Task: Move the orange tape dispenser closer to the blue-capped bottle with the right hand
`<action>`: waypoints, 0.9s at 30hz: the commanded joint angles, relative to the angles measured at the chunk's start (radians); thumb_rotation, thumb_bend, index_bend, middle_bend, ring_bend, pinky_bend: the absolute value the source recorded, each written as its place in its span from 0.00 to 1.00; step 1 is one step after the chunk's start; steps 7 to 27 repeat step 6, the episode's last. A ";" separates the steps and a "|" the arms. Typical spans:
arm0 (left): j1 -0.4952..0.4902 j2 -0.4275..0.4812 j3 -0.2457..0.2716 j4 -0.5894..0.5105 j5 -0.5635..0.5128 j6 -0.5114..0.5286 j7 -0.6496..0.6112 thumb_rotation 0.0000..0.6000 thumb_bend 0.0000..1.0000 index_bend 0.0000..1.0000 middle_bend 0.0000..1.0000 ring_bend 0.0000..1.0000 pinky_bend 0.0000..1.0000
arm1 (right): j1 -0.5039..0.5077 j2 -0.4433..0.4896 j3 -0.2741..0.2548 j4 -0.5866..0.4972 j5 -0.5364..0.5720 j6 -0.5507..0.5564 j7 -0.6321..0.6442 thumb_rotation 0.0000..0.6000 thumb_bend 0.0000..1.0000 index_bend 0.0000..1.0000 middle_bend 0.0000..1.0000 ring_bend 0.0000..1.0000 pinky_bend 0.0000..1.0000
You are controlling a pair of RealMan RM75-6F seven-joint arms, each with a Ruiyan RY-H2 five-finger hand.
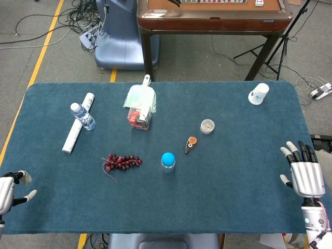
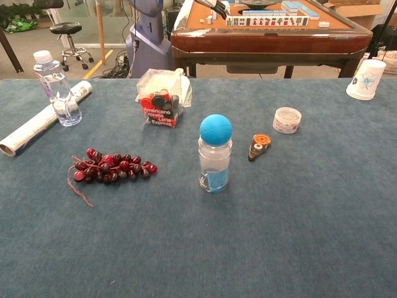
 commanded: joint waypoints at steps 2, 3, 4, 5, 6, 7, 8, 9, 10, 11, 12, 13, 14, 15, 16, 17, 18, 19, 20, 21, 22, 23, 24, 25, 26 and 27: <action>-0.010 -0.013 -0.001 0.011 -0.004 -0.015 0.008 1.00 0.13 0.55 0.58 0.52 0.65 | -0.013 0.011 0.020 -0.005 0.000 0.004 0.021 1.00 0.00 0.25 0.18 0.05 0.12; -0.014 -0.019 -0.001 0.016 -0.002 -0.021 0.010 1.00 0.13 0.55 0.58 0.52 0.65 | -0.014 0.015 0.026 -0.007 -0.002 0.004 0.030 1.00 0.00 0.25 0.18 0.05 0.12; -0.017 -0.025 0.001 0.022 -0.002 -0.027 0.012 1.00 0.13 0.55 0.58 0.52 0.65 | -0.014 0.016 0.029 -0.006 -0.002 0.002 0.036 1.00 0.00 0.25 0.18 0.05 0.12; -0.021 -0.030 0.002 0.028 -0.003 -0.034 0.015 1.00 0.13 0.55 0.58 0.52 0.65 | -0.015 0.016 0.032 -0.005 -0.001 -0.002 0.042 1.00 0.00 0.25 0.18 0.05 0.12; -0.025 -0.036 0.003 0.035 -0.008 -0.045 0.018 1.00 0.13 0.55 0.58 0.52 0.65 | -0.015 0.017 0.034 -0.004 0.001 -0.011 0.048 1.00 0.00 0.25 0.18 0.05 0.12; -0.025 -0.036 0.003 0.035 -0.008 -0.045 0.018 1.00 0.13 0.55 0.58 0.52 0.65 | -0.015 0.017 0.034 -0.004 0.001 -0.011 0.048 1.00 0.00 0.25 0.18 0.05 0.12; -0.025 -0.036 0.003 0.035 -0.008 -0.045 0.018 1.00 0.13 0.55 0.58 0.52 0.65 | -0.015 0.017 0.034 -0.004 0.001 -0.011 0.048 1.00 0.00 0.25 0.18 0.05 0.12; -0.025 -0.036 0.003 0.035 -0.008 -0.045 0.018 1.00 0.13 0.55 0.58 0.52 0.65 | -0.015 0.017 0.034 -0.004 0.001 -0.011 0.048 1.00 0.00 0.25 0.18 0.05 0.12; -0.025 -0.036 0.003 0.035 -0.008 -0.045 0.018 1.00 0.13 0.55 0.58 0.52 0.65 | -0.015 0.017 0.034 -0.004 0.001 -0.011 0.048 1.00 0.00 0.25 0.18 0.05 0.12; -0.025 -0.036 0.003 0.035 -0.008 -0.045 0.018 1.00 0.13 0.55 0.58 0.52 0.65 | -0.015 0.017 0.034 -0.004 0.001 -0.011 0.048 1.00 0.00 0.25 0.18 0.05 0.12; -0.025 -0.036 0.003 0.035 -0.008 -0.045 0.018 1.00 0.13 0.55 0.58 0.52 0.65 | -0.015 0.017 0.034 -0.004 0.001 -0.011 0.048 1.00 0.00 0.25 0.18 0.05 0.12; -0.025 -0.036 0.003 0.035 -0.008 -0.045 0.018 1.00 0.13 0.55 0.58 0.52 0.65 | -0.015 0.017 0.034 -0.004 0.001 -0.011 0.048 1.00 0.00 0.25 0.18 0.05 0.12; -0.025 -0.036 0.003 0.035 -0.008 -0.045 0.018 1.00 0.13 0.55 0.58 0.52 0.65 | -0.015 0.017 0.034 -0.004 0.001 -0.011 0.048 1.00 0.00 0.25 0.18 0.05 0.12; -0.025 -0.036 0.003 0.035 -0.008 -0.045 0.018 1.00 0.13 0.55 0.58 0.52 0.65 | -0.015 0.017 0.034 -0.004 0.001 -0.011 0.048 1.00 0.00 0.25 0.18 0.05 0.12; -0.025 -0.036 0.003 0.035 -0.008 -0.045 0.018 1.00 0.13 0.55 0.58 0.52 0.65 | -0.015 0.017 0.034 -0.004 0.001 -0.011 0.048 1.00 0.00 0.25 0.18 0.05 0.12; -0.025 -0.036 0.003 0.035 -0.008 -0.045 0.018 1.00 0.13 0.55 0.58 0.52 0.65 | -0.015 0.017 0.034 -0.004 0.001 -0.011 0.048 1.00 0.00 0.25 0.18 0.05 0.12; -0.025 -0.036 0.003 0.035 -0.008 -0.045 0.018 1.00 0.13 0.55 0.58 0.52 0.65 | -0.015 0.017 0.034 -0.004 0.001 -0.011 0.048 1.00 0.00 0.25 0.18 0.05 0.12; -0.025 -0.036 0.003 0.035 -0.008 -0.045 0.018 1.00 0.13 0.55 0.58 0.52 0.65 | -0.015 0.017 0.034 -0.004 0.001 -0.011 0.048 1.00 0.00 0.25 0.18 0.05 0.12; -0.025 -0.036 0.003 0.035 -0.008 -0.045 0.018 1.00 0.13 0.55 0.58 0.52 0.65 | -0.015 0.017 0.034 -0.004 0.001 -0.011 0.048 1.00 0.00 0.25 0.18 0.05 0.12; -0.025 -0.036 0.003 0.035 -0.008 -0.045 0.018 1.00 0.13 0.55 0.58 0.52 0.65 | -0.015 0.017 0.034 -0.004 0.001 -0.011 0.048 1.00 0.00 0.25 0.18 0.05 0.12; -0.025 -0.036 0.003 0.035 -0.008 -0.045 0.018 1.00 0.13 0.55 0.58 0.52 0.65 | -0.015 0.017 0.034 -0.004 0.001 -0.011 0.048 1.00 0.00 0.25 0.18 0.05 0.12; -0.025 -0.036 0.003 0.035 -0.008 -0.045 0.018 1.00 0.13 0.55 0.58 0.52 0.65 | -0.015 0.017 0.034 -0.004 0.001 -0.011 0.048 1.00 0.00 0.25 0.18 0.05 0.12; -0.025 -0.036 0.003 0.035 -0.008 -0.045 0.018 1.00 0.13 0.55 0.58 0.52 0.65 | -0.015 0.017 0.034 -0.004 0.001 -0.011 0.048 1.00 0.00 0.25 0.18 0.05 0.12; -0.025 -0.036 0.003 0.035 -0.008 -0.045 0.018 1.00 0.13 0.55 0.58 0.52 0.65 | -0.015 0.017 0.034 -0.004 0.001 -0.011 0.048 1.00 0.00 0.25 0.18 0.05 0.12; -0.025 -0.036 0.003 0.035 -0.008 -0.045 0.018 1.00 0.13 0.55 0.58 0.52 0.65 | -0.015 0.017 0.034 -0.004 0.001 -0.011 0.048 1.00 0.00 0.25 0.18 0.05 0.12; -0.025 -0.036 0.003 0.035 -0.008 -0.045 0.018 1.00 0.13 0.55 0.58 0.52 0.65 | -0.015 0.017 0.034 -0.004 0.001 -0.011 0.048 1.00 0.00 0.25 0.18 0.05 0.12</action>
